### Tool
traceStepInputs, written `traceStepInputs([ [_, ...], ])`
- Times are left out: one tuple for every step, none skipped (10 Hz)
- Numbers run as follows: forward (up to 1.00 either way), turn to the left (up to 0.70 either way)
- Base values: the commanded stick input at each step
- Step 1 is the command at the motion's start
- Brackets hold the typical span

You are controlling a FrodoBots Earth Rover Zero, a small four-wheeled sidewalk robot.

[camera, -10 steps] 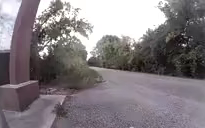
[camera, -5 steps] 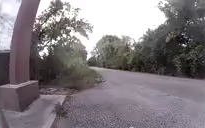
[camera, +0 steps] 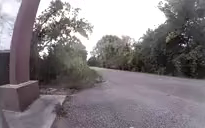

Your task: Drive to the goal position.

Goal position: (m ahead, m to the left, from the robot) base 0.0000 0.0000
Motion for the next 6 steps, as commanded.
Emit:
traceStepInputs([
  [0.05, 0.0],
  [0.05, 0.0],
  [0.05, 0.0],
  [0.05, 0.0],
  [0.04, 0.0],
  [0.04, 0.0],
])
